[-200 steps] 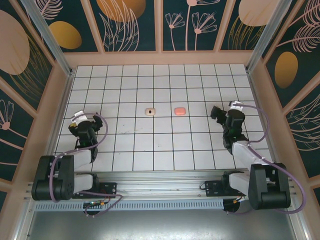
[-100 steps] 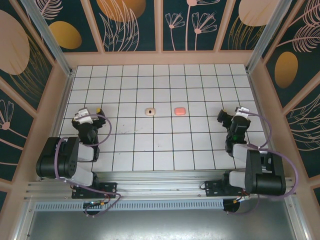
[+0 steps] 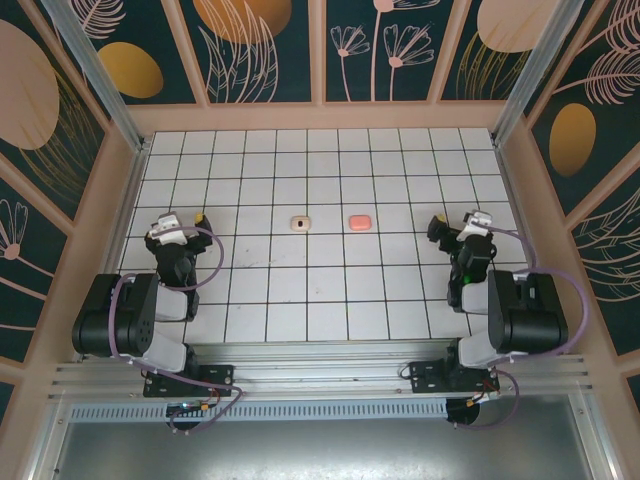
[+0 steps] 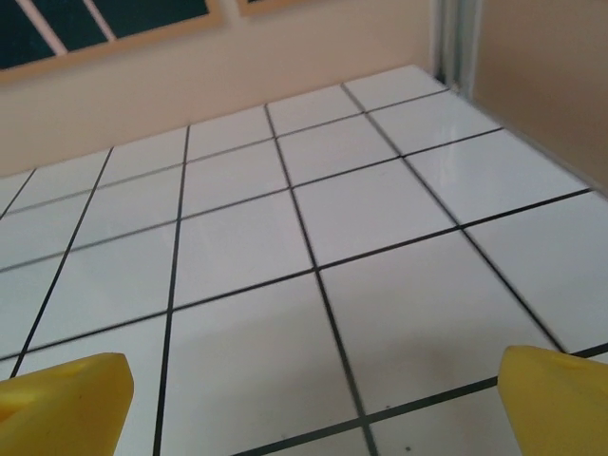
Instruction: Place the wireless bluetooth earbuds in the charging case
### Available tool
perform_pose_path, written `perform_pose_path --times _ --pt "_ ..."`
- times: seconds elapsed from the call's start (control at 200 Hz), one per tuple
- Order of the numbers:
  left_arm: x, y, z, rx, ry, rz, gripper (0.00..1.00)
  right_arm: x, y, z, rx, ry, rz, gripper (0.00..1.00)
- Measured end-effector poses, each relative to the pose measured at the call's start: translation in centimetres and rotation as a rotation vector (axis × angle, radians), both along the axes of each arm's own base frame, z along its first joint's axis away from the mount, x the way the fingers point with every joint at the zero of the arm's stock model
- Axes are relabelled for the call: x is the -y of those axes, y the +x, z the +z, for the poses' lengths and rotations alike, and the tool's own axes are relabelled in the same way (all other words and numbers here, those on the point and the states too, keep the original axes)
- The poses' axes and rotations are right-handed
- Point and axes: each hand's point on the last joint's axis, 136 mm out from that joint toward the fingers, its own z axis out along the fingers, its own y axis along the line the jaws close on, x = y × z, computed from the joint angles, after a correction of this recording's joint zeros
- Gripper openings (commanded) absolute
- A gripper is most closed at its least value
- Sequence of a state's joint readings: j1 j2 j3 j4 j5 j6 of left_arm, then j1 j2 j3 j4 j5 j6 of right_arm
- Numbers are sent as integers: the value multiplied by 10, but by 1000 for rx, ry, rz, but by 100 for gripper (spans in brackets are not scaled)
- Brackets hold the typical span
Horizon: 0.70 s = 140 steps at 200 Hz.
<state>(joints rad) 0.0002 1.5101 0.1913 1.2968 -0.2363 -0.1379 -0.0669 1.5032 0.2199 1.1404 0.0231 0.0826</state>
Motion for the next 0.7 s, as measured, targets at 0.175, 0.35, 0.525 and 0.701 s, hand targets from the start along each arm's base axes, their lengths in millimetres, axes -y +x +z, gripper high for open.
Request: perform_pose_path --times 0.175,0.35,0.525,0.701 --pt "14 10 5 -2 24 -84 99 -12 2 -6 -11 -13 63 99" --pt "18 11 3 -11 30 -113 99 -14 3 -3 4 -18 75 99" --pt "21 11 2 -16 31 -125 99 -14 3 -2 7 -19 79 99" --pt "21 11 2 -16 34 -128 99 -16 3 -2 7 -17 86 99"
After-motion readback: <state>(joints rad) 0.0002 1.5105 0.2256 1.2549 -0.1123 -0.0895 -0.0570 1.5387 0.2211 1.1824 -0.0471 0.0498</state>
